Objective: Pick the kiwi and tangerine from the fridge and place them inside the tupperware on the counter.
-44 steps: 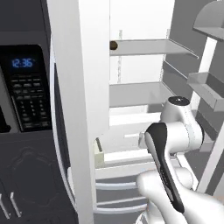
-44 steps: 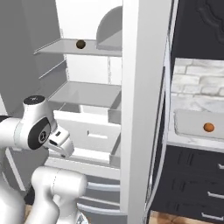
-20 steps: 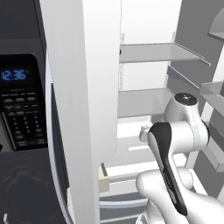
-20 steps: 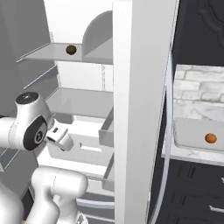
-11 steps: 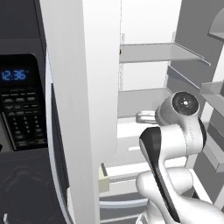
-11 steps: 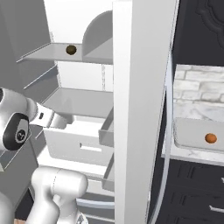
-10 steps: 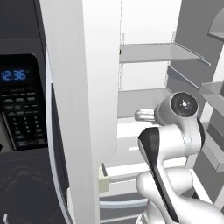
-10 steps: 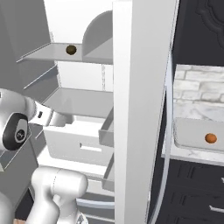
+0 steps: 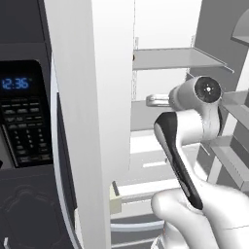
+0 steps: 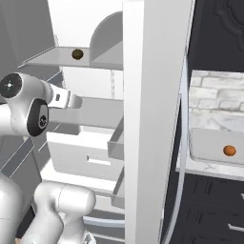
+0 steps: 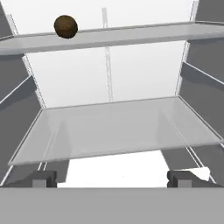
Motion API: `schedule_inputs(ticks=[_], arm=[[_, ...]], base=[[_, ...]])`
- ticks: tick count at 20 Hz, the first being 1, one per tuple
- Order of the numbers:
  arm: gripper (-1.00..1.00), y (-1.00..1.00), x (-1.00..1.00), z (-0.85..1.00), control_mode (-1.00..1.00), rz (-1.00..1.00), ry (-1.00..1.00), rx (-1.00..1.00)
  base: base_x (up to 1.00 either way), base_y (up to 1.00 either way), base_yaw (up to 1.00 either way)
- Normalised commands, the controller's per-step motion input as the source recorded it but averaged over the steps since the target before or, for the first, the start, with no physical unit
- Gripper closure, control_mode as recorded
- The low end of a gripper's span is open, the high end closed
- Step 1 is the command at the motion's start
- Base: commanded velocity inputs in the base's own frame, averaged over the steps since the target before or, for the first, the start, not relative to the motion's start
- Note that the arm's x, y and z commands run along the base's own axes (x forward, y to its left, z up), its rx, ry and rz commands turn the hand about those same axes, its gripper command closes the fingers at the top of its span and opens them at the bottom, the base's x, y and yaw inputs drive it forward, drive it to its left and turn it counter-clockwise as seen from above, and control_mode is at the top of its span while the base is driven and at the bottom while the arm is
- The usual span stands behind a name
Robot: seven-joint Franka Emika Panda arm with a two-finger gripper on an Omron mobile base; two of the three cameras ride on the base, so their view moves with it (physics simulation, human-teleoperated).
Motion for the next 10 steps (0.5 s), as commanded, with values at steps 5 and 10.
schedule_inputs(ticks=[5, 10], arm=[[-1.00, 0.01, 0.24, 0.91, -1.00, 0.13, 0.00, 0.00], [-1.00, 0.12, 0.35, 0.61, -1.00, 0.07, 0.00, 0.00]], base=[[0.00, 0.00, 0.00], [0.00, 0.00, 0.00]])
